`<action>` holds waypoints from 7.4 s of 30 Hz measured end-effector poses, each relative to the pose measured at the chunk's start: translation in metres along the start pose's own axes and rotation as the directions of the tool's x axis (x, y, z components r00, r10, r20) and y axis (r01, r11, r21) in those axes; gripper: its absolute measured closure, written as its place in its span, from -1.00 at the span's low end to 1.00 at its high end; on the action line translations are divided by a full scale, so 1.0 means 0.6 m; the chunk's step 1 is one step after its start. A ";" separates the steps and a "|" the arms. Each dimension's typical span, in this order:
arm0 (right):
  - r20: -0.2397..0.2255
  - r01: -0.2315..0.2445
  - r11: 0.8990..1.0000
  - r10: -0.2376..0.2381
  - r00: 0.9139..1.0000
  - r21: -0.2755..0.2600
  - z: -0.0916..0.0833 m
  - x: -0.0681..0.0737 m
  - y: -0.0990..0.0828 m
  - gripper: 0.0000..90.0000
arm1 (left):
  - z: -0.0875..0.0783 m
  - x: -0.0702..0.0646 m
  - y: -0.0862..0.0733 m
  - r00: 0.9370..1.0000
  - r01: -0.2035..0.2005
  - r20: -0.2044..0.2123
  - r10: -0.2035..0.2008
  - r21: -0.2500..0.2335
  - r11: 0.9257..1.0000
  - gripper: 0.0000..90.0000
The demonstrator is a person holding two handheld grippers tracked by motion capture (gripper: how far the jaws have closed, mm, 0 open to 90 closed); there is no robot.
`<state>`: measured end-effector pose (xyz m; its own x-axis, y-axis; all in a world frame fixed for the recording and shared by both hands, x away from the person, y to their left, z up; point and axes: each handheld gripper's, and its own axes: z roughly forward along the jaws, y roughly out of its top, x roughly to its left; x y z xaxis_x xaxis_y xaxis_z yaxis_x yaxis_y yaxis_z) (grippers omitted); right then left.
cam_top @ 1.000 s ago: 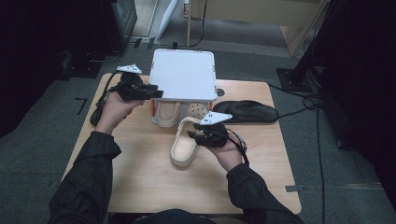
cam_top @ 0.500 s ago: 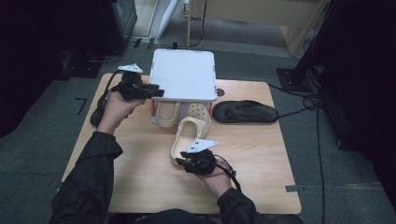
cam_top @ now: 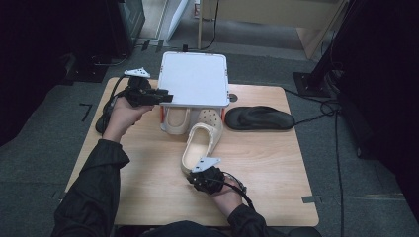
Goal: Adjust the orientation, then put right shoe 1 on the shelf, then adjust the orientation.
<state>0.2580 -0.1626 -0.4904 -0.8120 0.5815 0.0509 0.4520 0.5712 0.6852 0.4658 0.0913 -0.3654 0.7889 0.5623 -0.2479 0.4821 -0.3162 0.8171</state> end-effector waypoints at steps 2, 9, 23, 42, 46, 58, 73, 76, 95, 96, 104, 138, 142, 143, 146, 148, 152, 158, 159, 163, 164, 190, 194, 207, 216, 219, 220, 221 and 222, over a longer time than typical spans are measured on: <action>0.004 -0.012 1.000 0.012 1.000 0.002 -0.006 -0.004 -0.005 0.61 | 0.001 -0.001 0.000 1.000 -0.003 -0.004 0.003 -0.002 1.000 0.34; 0.072 -0.109 0.988 0.117 0.990 -0.105 -0.052 -0.038 0.001 0.39 | 0.001 -0.001 0.000 1.000 -0.002 -0.002 0.002 -0.003 1.000 0.34; 0.196 -0.296 0.936 0.331 0.923 -0.189 -0.033 -0.124 0.022 0.05 | 0.001 -0.001 0.000 1.000 -0.003 0.000 0.003 -0.003 1.000 0.35; 0.162 -0.227 0.951 0.263 0.951 -0.211 -0.062 -0.109 0.036 0.16 | 0.000 -0.001 -0.001 1.000 -0.005 -0.004 0.005 0.000 1.000 0.38; 0.128 -0.230 0.954 0.257 0.958 -0.193 -0.070 -0.091 0.024 0.15 | 0.000 -0.001 -0.001 1.000 -0.001 -0.005 0.001 -0.002 1.000 0.38; 0.041 -0.212 0.964 0.221 0.975 -0.159 -0.075 -0.042 0.000 0.40 | 0.000 0.000 -0.001 1.000 0.004 0.001 -0.004 -0.004 1.000 0.39; 0.023 -0.066 0.997 0.067 0.997 -0.046 -0.002 -0.005 -0.006 0.62 | -0.001 -0.001 -0.001 1.000 -0.004 -0.005 0.004 -0.001 1.000 0.41; 0.068 -0.045 0.997 0.049 0.996 -0.055 -0.003 -0.009 0.000 0.58 | 0.000 -0.001 -0.001 1.000 -0.007 -0.004 0.007 -0.001 1.000 0.41; 0.114 -0.029 0.995 0.040 0.993 -0.098 0.018 -0.029 0.023 0.67 | 0.000 0.000 -0.002 1.000 -0.007 -0.002 0.007 -0.001 1.000 0.43; 0.129 -0.028 0.994 0.041 0.991 -0.101 0.016 -0.032 0.024 0.67 | 0.000 0.000 -0.002 1.000 -0.006 -0.001 0.006 -0.001 1.000 0.43; 0.194 -0.055 0.989 0.082 0.977 -0.140 0.002 -0.074 0.036 0.62 | 0.000 0.001 -0.002 1.000 -0.003 -0.001 0.003 -0.004 1.000 0.43; 0.149 -0.163 0.970 0.191 0.970 -0.182 0.005 -0.177 0.062 0.43 | 0.000 0.000 -0.002 1.000 0.014 0.010 -0.014 -0.009 1.000 0.37; 0.097 -0.189 0.966 0.208 0.973 -0.175 -0.012 -0.172 0.052 0.31 | -0.006 0.003 -0.001 0.998 0.051 0.037 -0.051 -0.005 0.999 0.23; 0.088 -0.194 0.965 0.212 0.973 -0.176 -0.017 -0.170 0.050 0.29 | -0.010 0.003 -0.001 0.997 0.059 0.047 -0.058 -0.006 0.998 0.21; 0.072 -0.181 0.966 0.197 0.978 -0.187 -0.033 -0.168 0.044 0.24 | -0.025 -0.002 -0.002 0.999 0.042 0.030 -0.041 -0.029 0.999 0.17; 0.057 -0.166 0.968 0.180 0.982 -0.189 -0.046 -0.168 0.039 0.20 | -0.034 -0.006 -0.005 1.000 0.028 0.003 -0.028 -0.026 0.999 0.14; 0.045 -0.147 0.972 0.157 0.987 -0.183 -0.059 -0.169 0.032 0.17 | -0.048 -0.009 -0.014 1.000 0.014 -0.019 -0.015 -0.015 1.000 0.13; 0.031 -0.141 0.972 0.149 0.988 -0.189 -0.073 -0.174 0.024 0.17 | -0.075 -0.006 -0.034 0.999 0.016 -0.048 -0.017 -0.023 1.000 0.11; 0.033 -0.139 0.972 0.147 0.989 -0.191 -0.075 -0.175 0.023 0.17 | -0.079 -0.004 -0.037 0.999 0.019 -0.051 -0.020 -0.026 0.999 0.10; 0.032 -0.128 0.975 0.136 0.990 -0.183 -0.083 -0.181 0.016 0.16 | -0.096 0.004 -0.058 0.996 0.031 -0.086 -0.034 -0.040 0.999 0.10; 0.035 -0.123 0.976 0.131 0.991 -0.182 -0.085 -0.182 0.014 0.16 | -0.100 0.006 -0.063 0.995 0.031 -0.093 -0.034 -0.040 0.999 0.11; 0.023 -0.155 0.970 0.162 0.986 -0.188 -0.079 -0.196 0.006 0.15 | -0.111 0.108 -0.160 0.972 0.118 -0.205 -0.112 0.022 0.993 0.30; 0.023 -0.152 0.971 0.159 0.987 -0.184 -0.075 -0.195 0.007 0.16 | -0.100 0.127 -0.178 0.966 0.137 -0.224 -0.129 0.021 0.990 0.33; 0.021 -0.144 0.974 0.150 0.989 -0.173 -0.069 -0.192 0.009 0.17 | -0.070 0.165 -0.227 0.948 0.201 -0.261 -0.180 0.055 0.978 0.38; 0.021 -0.140 0.975 0.145 0.989 -0.170 -0.070 -0.191 0.009 0.17 | -0.067 0.175 -0.254 0.935 0.231 -0.295 -0.199 0.076 0.970 0.39; 0.019 -0.138 0.975 0.143 0.989 -0.172 -0.070 -0.191 0.009 0.17 | -0.071 0.175 -0.259 0.934 0.238 -0.290 -0.211 0.061 0.969 0.39; 0.018 -0.137 0.976 0.142 0.990 -0.171 -0.070 -0.191 0.009 0.17 | -0.071 0.174 -0.260 0.933 0.238 -0.291 -0.210 0.064 0.969 0.40; 0.018 -0.136 0.976 0.141 0.990 -0.171 -0.069 -0.191 0.009 0.17 | -0.071 0.172 -0.260 0.932 0.235 -0.296 -0.207 0.064 0.970 0.40; 0.017 -0.135 0.976 0.140 0.990 -0.172 -0.069 -0.191 0.009 0.17 | -0.073 0.171 -0.261 0.934 0.232 -0.296 -0.202 0.068 0.970 0.41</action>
<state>0.3384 -0.2501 -0.4627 -0.7344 0.6654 0.1337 0.4870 0.3794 0.7867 0.4545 0.2319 -0.4963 0.5266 0.8148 -0.2425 0.6766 -0.2289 0.6999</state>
